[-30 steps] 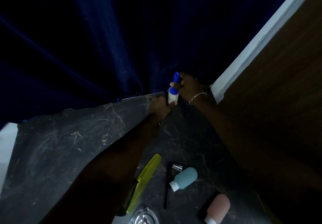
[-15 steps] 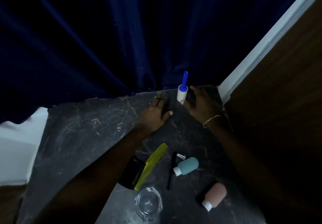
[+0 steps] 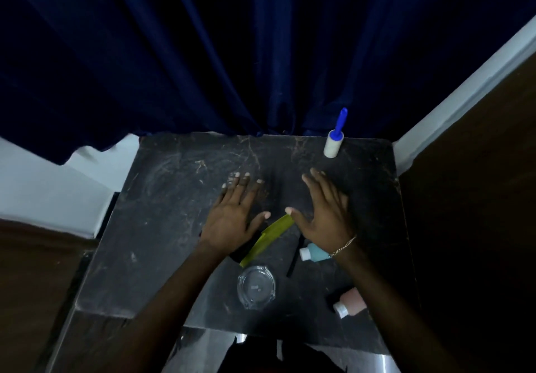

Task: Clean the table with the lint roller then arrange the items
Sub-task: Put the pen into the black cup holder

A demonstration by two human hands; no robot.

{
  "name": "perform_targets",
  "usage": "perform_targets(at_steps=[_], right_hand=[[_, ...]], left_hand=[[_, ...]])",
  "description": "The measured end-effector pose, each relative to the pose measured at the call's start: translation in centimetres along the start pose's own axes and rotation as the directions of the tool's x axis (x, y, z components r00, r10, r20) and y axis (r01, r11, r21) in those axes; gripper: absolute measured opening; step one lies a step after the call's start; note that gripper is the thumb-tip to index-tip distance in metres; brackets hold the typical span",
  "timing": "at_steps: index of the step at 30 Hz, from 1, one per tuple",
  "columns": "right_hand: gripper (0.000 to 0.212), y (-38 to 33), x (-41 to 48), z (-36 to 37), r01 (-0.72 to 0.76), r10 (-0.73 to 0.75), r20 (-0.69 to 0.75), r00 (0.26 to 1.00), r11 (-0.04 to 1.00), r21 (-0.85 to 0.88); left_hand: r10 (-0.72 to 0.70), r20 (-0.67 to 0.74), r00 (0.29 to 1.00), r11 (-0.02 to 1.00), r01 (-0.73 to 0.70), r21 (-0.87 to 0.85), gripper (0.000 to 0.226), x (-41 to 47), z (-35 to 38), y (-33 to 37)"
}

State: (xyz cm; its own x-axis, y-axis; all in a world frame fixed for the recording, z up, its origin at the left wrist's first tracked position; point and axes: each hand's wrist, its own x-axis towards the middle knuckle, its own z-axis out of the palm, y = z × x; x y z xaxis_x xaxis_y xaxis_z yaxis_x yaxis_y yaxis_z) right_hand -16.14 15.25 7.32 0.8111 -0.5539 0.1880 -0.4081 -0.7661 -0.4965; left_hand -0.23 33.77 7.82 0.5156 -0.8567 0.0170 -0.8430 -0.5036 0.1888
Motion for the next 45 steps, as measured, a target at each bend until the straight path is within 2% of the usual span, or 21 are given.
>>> perform_targets(at_steps=[4,10,14,18,24,31,36,39,45], right_hand=[[0.078,-2.1,-2.7,1.7,0.038,-0.045,0.085,0.995,0.996,0.084],[0.076,-3.7,-4.4,3.9,0.038,-0.097,0.243,0.965,0.971,0.236],[0.072,-4.3,-4.2,5.1,-0.015,-0.079,0.345,0.935,0.965,0.262],[0.065,-5.0,-3.2,6.7,-0.155,0.002,0.455,0.890,0.942,0.298],[0.044,-5.7,-2.2,9.2,-0.315,0.100,0.533,0.840,0.891,0.328],[0.030,-6.7,-2.0,10.7,-0.428,0.218,0.539,0.814,0.852,0.303],[0.025,-6.9,-2.4,11.2,-0.419,0.256,0.519,0.815,0.880,0.223],[0.015,-6.9,-2.5,11.3,-0.432,0.278,0.485,0.829,0.870,0.239],[0.012,-7.3,-2.2,10.7,-0.417,0.284,0.436,0.854,0.875,0.247]], left_hand=[[-0.159,-0.031,0.987,0.987,0.158,-0.039,0.078,-5.0,0.3,-0.8],[-0.368,0.034,0.929,0.925,0.370,-0.088,0.084,-10.6,2.4,-1.4],[-0.460,0.109,0.881,0.868,0.472,-0.153,0.087,-11.6,3.7,-1.3],[-0.508,0.165,0.846,0.818,0.533,-0.214,0.091,-11.1,4.2,-1.4],[-0.477,0.255,0.841,0.793,0.537,-0.288,0.090,-9.1,5.1,-1.0],[-0.432,0.327,0.840,0.822,0.516,-0.239,0.092,-8.2,5.9,-1.0],[-0.386,0.336,0.859,0.834,0.481,-0.272,0.091,-8.0,6.3,-1.3],[-0.369,0.332,0.868,0.836,0.466,-0.289,0.089,-8.0,6.4,-1.6],[-0.321,0.297,0.899,0.824,0.420,-0.380,0.085,-8.4,6.5,-2.5]])
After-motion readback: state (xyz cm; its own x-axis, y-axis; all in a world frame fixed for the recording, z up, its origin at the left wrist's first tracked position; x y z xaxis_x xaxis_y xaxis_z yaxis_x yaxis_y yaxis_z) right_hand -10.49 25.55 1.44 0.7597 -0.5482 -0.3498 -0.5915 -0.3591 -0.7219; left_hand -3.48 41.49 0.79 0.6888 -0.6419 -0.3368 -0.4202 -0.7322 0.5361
